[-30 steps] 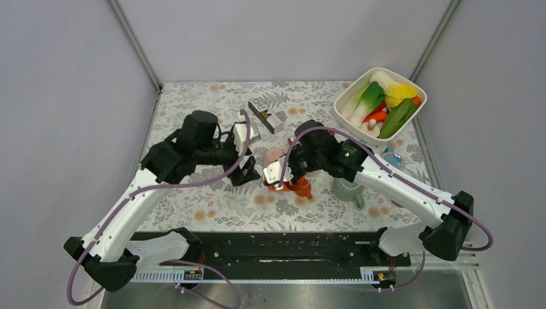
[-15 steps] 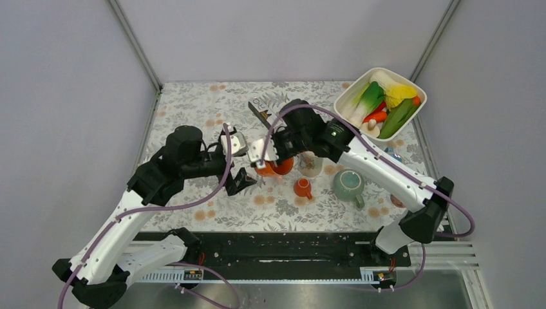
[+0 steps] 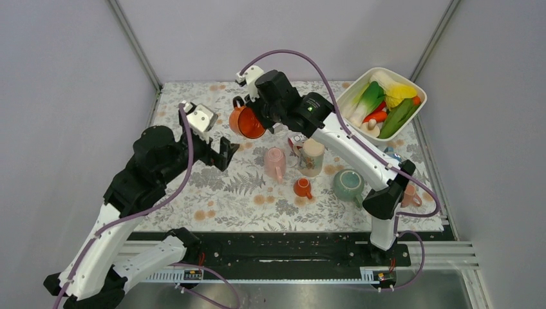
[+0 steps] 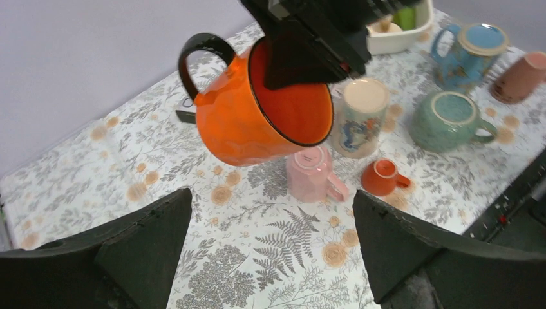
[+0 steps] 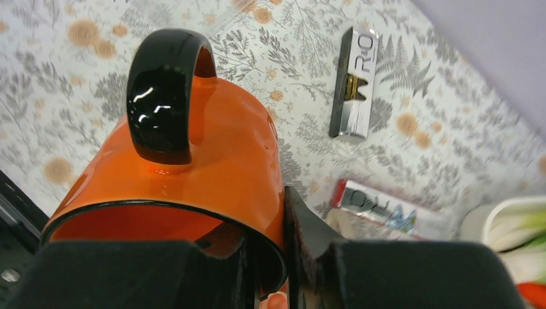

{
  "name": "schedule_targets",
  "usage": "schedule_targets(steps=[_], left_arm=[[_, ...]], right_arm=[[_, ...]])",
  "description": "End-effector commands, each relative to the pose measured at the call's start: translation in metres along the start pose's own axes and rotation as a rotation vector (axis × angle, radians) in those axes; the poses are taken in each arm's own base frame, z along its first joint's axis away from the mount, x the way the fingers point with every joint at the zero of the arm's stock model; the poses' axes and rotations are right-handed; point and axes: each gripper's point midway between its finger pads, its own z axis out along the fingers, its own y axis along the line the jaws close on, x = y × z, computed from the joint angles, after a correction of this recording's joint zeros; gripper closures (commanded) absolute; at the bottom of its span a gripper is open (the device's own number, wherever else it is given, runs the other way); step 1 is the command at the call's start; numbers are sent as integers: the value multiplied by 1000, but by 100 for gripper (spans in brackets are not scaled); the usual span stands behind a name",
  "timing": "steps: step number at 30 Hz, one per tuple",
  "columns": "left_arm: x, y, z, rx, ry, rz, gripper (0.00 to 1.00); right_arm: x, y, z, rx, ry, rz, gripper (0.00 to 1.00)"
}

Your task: Turn the mug right side up

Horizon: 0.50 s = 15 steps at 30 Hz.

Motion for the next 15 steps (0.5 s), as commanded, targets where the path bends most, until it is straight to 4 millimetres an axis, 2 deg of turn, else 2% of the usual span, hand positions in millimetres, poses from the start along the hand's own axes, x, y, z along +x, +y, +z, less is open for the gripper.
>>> schedule_targets(steps=[1, 8, 12, 15], left_arm=[[-18, 24, 29, -143, -43, -94, 1], [-24, 47, 68, -259, -50, -105, 1], [-12, 60, 85, -327, -1, -67, 19], [3, 68, 94, -366, 54, -48, 41]], right_arm=[[-37, -11, -10, 114, -130, 379, 100], [-32, -3, 5, 103, -131, 472, 100], [-32, 2, 8, 79, -147, 501, 100], [-35, 4, 9, 65, -164, 517, 100]])
